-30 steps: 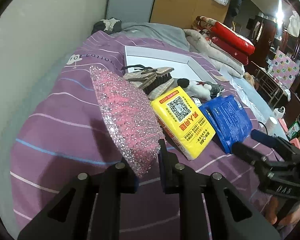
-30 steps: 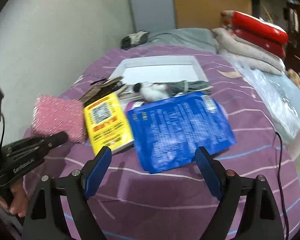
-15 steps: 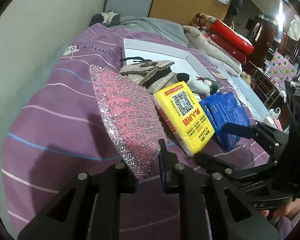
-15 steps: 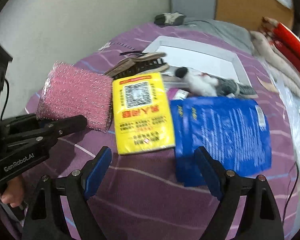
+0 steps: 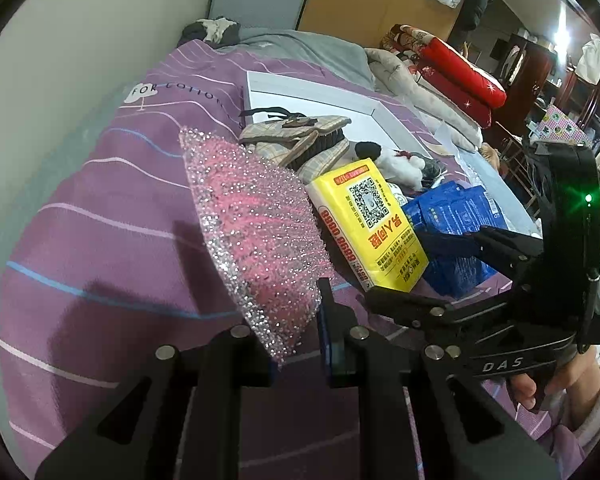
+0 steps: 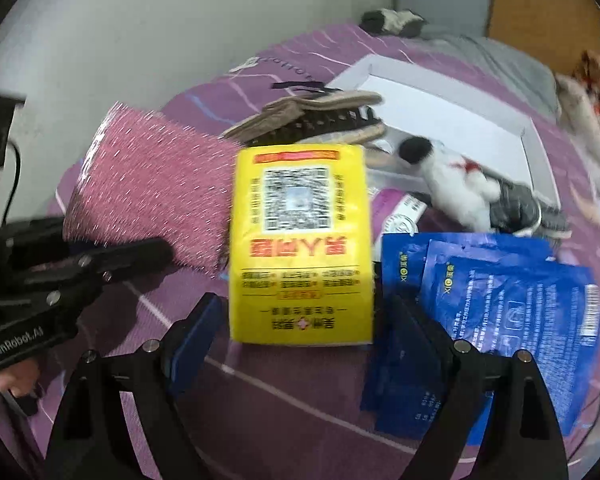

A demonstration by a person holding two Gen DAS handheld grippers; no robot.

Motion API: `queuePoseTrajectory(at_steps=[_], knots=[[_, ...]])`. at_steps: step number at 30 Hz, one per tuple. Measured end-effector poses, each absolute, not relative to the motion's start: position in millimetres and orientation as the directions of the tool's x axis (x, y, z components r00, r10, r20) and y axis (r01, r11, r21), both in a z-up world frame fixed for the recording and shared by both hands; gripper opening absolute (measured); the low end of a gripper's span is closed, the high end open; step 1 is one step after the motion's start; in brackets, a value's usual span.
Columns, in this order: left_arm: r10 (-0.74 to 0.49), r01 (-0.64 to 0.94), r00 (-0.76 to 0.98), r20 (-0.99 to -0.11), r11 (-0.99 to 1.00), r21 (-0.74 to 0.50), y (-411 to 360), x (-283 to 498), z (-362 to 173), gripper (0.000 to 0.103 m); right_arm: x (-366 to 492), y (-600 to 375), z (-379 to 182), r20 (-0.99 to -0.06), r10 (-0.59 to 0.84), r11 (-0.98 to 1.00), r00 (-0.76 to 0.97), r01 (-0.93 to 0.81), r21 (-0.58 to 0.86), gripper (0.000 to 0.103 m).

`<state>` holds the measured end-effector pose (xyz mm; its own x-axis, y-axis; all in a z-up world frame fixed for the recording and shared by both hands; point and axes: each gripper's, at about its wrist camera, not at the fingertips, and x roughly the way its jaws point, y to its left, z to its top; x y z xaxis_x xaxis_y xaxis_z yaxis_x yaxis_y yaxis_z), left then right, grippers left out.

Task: Organize soft objects
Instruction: 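Lift the pink sponge with the left gripper while the right gripper grasps the yellow packet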

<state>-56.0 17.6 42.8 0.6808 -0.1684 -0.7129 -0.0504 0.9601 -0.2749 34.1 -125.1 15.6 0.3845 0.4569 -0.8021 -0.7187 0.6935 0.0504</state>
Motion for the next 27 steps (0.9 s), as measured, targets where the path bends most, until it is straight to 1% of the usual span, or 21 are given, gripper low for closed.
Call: queuePoseTrajectory(at_steps=[3, 8, 12, 14, 15, 16, 17, 18, 20, 23, 27], knots=[[-0.17, -0.05, 0.678, -0.715, 0.96, -0.276, 18, -55, 42, 0.017, 31, -122, 14, -0.801, 0.459, 0.689, 0.384, -0.723, 0.048, 0.09], [-0.163, -0.048, 0.679, -0.716, 0.963, -0.265, 16, -56, 42, 0.017, 20, -115, 11, -0.804, 0.423, 0.682, 0.419, -0.731, -0.022, 0.09], [-0.171, -0.038, 0.679, -0.714, 0.963, -0.266, 16, -57, 45, 0.017, 23, -119, 12, -0.799, 0.463, 0.682, 0.384, -0.73, 0.044, 0.089], [-0.176, -0.033, 0.678, -0.713, 0.963, -0.269, 16, -57, 45, 0.017, 25, -122, 11, -0.802, 0.49, 0.677, 0.342, -0.729, 0.103, 0.083], [-0.179, -0.031, 0.679, -0.712, 0.962, -0.271, 16, -57, 46, 0.017, 26, -123, 10, -0.804, 0.495, 0.68, 0.33, -0.723, 0.121, 0.082], [-0.18, -0.03, 0.679, -0.712, 0.962, -0.271, 15, -57, 46, 0.017, 28, -124, 8, -0.806, 0.494, 0.688, 0.325, -0.714, 0.134, 0.078], [-0.18, -0.029, 0.68, -0.711, 0.962, -0.271, 15, -57, 47, 0.017, 30, -126, 8, -0.806, 0.492, 0.7, 0.33, -0.7, 0.141, 0.069], [-0.181, -0.027, 0.68, -0.711, 0.962, -0.271, 14, -57, 47, 0.017, 32, -128, 8, -0.803, 0.493, 0.709, 0.335, -0.69, 0.147, 0.068], [-0.183, -0.024, 0.679, -0.711, 0.963, -0.27, 13, -57, 48, 0.017, 33, -134, 10, -0.791, 0.515, 0.718, 0.331, -0.671, 0.186, 0.068], [-0.186, -0.016, 0.679, -0.71, 0.963, -0.268, 11, -58, 51, 0.017, 30, -140, 12, -0.781, 0.526, 0.723, 0.337, -0.661, 0.202, 0.068], [-0.192, 0.012, 0.708, -0.68, 0.966, -0.26, 5, -66, 63, 0.017, 22, -146, 20, -0.766, 0.539, 0.724, 0.351, -0.657, 0.209, 0.068]])
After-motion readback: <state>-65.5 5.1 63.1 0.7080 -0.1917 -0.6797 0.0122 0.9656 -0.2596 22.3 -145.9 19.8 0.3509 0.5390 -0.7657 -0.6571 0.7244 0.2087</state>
